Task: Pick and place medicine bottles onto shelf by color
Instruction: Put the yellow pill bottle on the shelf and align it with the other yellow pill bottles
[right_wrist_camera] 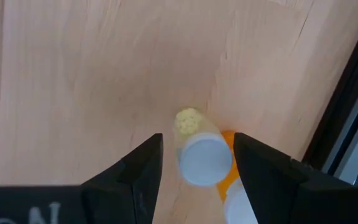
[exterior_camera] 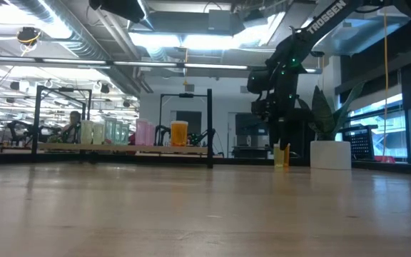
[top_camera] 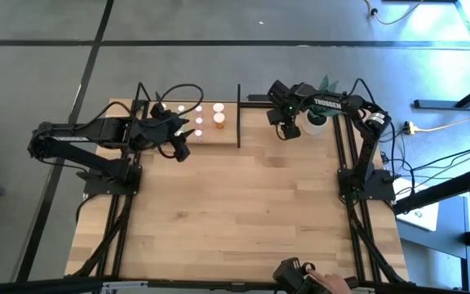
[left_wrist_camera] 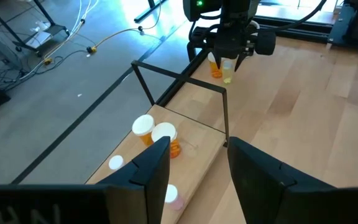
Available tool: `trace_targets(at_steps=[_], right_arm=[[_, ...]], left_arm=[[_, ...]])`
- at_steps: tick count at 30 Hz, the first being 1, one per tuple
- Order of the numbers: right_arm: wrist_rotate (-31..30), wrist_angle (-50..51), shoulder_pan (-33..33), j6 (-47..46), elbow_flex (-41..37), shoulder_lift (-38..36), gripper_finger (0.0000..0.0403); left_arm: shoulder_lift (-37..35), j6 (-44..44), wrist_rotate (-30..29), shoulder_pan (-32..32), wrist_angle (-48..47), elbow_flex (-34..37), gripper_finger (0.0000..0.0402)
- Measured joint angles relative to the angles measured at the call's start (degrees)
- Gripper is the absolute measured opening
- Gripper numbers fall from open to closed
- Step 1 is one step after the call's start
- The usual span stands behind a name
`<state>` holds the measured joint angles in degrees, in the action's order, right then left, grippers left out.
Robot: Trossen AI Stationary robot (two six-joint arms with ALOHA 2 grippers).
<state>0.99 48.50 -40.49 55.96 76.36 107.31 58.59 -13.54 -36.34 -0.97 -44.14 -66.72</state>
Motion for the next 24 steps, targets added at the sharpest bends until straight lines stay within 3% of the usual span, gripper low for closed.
trace_targets(at_steps=[10, 13, 24], right_arm=[[-0.1, -0.7, 0.0, 0.0, 0.0, 0.0, 0.0198], [-2.7, -1.0, 0.0, 0.0, 0.0, 0.0, 0.0195], [-1.4, -1.0, -0.7, -0.2, 0.0, 0.0, 0.0146]], left_arm=[[0.0, 0.0, 0.0, 0.0, 0.0, 0.0, 0.0153], [0.0, 0.0, 0.0, 0.0, 0.0, 0.0, 0.0153], [0.0, 0.0, 0.0, 0.0, 0.0, 0.0, 0.0153]])
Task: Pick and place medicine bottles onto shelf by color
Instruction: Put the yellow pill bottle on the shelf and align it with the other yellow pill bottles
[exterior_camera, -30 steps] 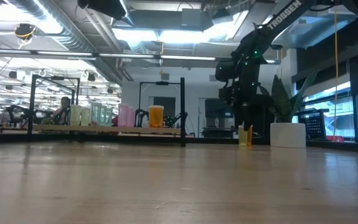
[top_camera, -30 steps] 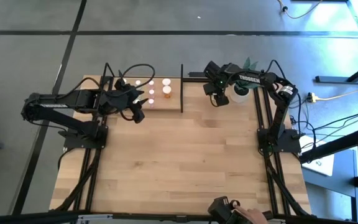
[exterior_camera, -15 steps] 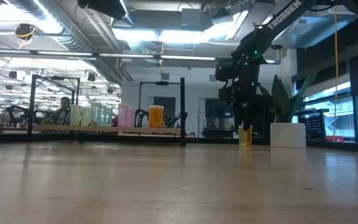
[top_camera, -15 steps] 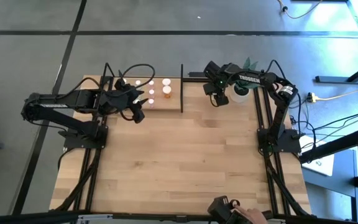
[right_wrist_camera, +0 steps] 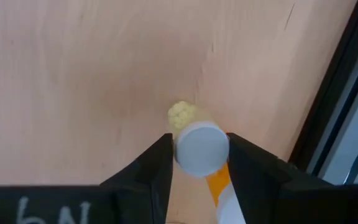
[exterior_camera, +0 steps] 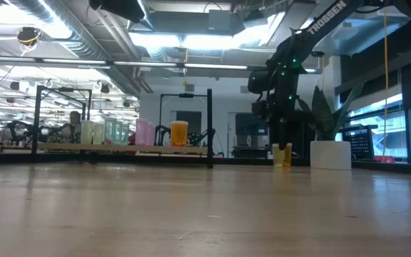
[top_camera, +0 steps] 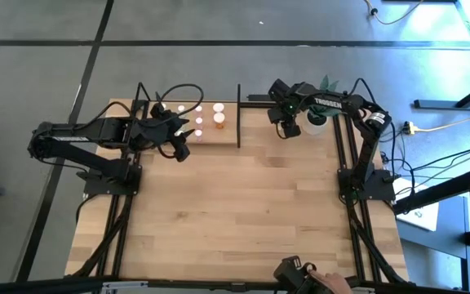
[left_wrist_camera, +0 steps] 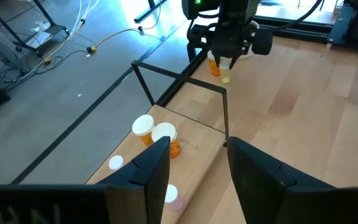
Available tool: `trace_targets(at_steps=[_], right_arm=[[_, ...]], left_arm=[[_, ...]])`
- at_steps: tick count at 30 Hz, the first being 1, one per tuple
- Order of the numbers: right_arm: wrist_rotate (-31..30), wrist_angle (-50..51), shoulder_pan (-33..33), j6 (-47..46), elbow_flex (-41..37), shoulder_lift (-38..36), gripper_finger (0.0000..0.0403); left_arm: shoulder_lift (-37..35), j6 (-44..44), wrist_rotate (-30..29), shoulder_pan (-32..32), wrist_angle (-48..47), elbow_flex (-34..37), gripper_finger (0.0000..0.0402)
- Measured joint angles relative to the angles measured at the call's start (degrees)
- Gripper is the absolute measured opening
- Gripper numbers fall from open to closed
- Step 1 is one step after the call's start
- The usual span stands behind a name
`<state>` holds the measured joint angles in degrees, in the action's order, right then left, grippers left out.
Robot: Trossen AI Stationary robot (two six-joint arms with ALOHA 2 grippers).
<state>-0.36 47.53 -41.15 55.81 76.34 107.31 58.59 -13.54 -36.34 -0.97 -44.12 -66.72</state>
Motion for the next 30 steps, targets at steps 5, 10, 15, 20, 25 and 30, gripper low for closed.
trace_targets(at_steps=[5, 10, 15, 20, 25, 30], right_arm=[[0.4, 0.0, 0.0, 0.0, 0.0, 0.0, 0.0139], [0.5, 0.0, 0.0, -2.0, 0.0, 0.0, 0.0138], [0.5, 0.3, 0.1, -8.0, 0.0, 0.0, 0.0137], [-0.6, 4.2, 1.1, -15.5, 1.4, -0.1, 0.0137], [-0.7, 9.5, 3.8, -20.7, 4.4, -0.2, 0.0137], [-2.8, 14.1, 8.9, -24.1, 8.3, -0.2, 0.0137]], left_arm=[[0.0, 0.0, 0.0, 0.0, 0.0, 0.0, 0.0153], [0.0, 0.0, 0.0, 0.0, 0.0, 0.0, 0.0153], [0.0, 0.0, 0.0, 0.0, 0.0, 0.0, 0.0153], [0.0, 0.0, 0.0, 0.0, 0.0, 0.0, 0.0153], [0.0, 0.1, 0.0, 0.0, 0.0, 0.0, 0.0153], [0.0, 0.1, 0.0, 0.0, -0.5, 0.0, 0.0153]])
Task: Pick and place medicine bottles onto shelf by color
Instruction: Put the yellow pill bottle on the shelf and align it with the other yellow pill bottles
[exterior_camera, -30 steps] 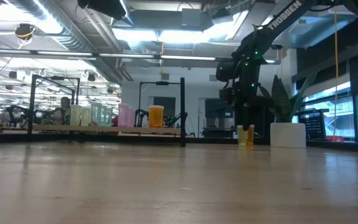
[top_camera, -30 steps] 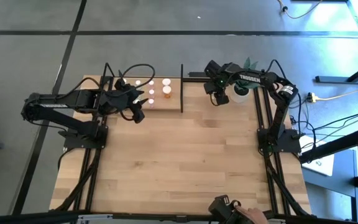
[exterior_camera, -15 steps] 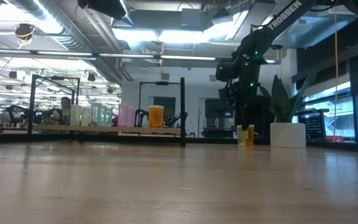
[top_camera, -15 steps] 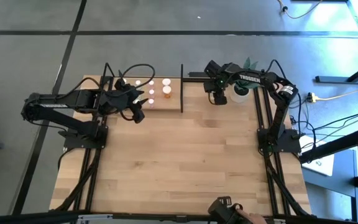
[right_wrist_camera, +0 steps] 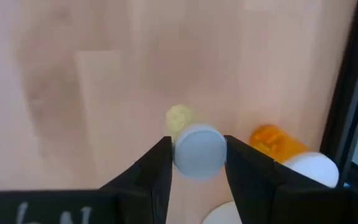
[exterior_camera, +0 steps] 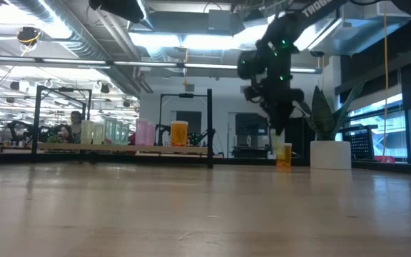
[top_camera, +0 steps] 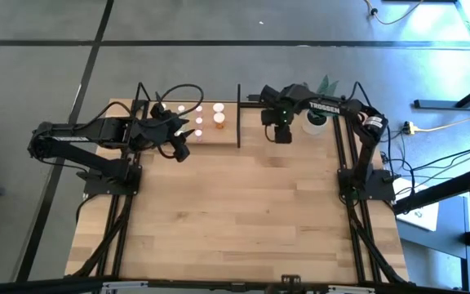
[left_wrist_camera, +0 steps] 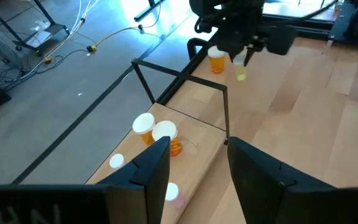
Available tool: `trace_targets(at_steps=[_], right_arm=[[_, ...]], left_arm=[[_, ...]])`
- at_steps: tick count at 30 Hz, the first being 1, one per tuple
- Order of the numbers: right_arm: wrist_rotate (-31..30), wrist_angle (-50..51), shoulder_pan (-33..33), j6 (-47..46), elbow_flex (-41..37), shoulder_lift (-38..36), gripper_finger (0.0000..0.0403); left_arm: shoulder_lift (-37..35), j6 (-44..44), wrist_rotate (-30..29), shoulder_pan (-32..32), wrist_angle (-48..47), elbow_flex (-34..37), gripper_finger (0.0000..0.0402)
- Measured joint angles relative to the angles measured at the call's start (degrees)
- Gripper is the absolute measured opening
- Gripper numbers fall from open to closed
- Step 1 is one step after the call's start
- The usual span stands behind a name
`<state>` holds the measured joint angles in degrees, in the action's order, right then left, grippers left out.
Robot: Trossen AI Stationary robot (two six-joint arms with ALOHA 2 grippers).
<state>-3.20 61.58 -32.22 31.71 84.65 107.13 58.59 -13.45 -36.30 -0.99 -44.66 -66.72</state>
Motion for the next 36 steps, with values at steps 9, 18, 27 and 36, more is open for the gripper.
trace_targets(at_steps=[9, 18, 27, 36], right_arm=[[1.5, 9.1, 10.4, -7.7, 9.2, 0.0, 0.0137], [1.3, 17.4, 21.2, -18.2, 22.5, -0.1, 0.0137], [-5.7, 10.2, 30.0, -19.5, 29.4, -0.1, 0.0137], [-2.7, -1.1, 32.1, -19.4, 29.5, 4.4, 0.0137]], left_arm=[[0.0, -0.1, 0.0, 0.0, -2.7, 0.0, 0.0153], [0.0, -1.5, 1.4, 0.0, -5.8, 0.0, 0.0153], [-0.2, -1.5, 5.0, -0.2, -6.4, 0.0, 0.0153], [-0.2, -1.5, 7.7, -1.8, -6.5, 0.0, 0.0153]])
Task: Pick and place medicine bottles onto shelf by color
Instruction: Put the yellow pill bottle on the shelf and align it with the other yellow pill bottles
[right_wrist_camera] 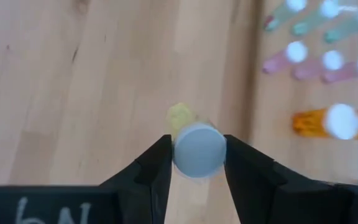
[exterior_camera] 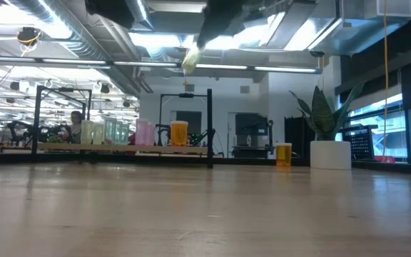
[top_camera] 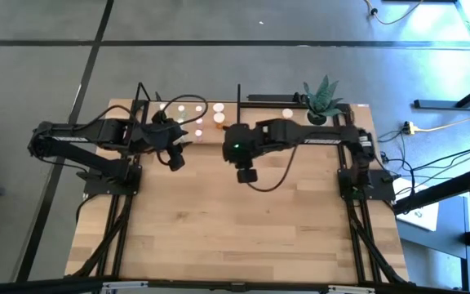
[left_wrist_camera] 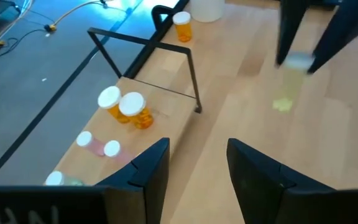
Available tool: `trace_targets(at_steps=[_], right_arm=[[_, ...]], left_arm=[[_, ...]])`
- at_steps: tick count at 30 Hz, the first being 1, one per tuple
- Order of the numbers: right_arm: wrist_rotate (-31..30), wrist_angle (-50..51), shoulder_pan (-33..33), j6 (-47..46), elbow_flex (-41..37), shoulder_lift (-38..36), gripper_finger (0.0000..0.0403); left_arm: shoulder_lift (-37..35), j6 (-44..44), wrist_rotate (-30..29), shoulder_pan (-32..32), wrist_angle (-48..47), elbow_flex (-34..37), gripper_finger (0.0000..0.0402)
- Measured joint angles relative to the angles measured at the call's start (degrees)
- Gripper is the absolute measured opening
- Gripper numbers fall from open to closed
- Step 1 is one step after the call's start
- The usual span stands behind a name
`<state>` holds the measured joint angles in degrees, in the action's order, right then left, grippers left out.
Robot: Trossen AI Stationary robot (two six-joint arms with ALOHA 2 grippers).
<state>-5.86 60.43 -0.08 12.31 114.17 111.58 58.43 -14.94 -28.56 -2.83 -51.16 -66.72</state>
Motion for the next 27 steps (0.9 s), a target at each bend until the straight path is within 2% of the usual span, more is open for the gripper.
trace_targets(at_steps=[10, 19, 27], right_arm=[[4.4, -2.4, -0.1, 0.0, 0.0, 9.5, 0.0137], [4.5, -1.2, -0.2, 0.1, 0.0, 16.3, 0.0137], [4.5, 1.1, -0.2, 0.1, -0.1, 19.0, 0.0137]], left_arm=[[0.0, -2.2, 0.0, -2.9, -0.8, 0.0, 0.0153], [0.0, -3.6, 0.0, -4.9, -0.8, 0.0, 0.0153], [0.0, -4.4, 0.0, -4.9, -0.8, 0.0, 0.0153]])
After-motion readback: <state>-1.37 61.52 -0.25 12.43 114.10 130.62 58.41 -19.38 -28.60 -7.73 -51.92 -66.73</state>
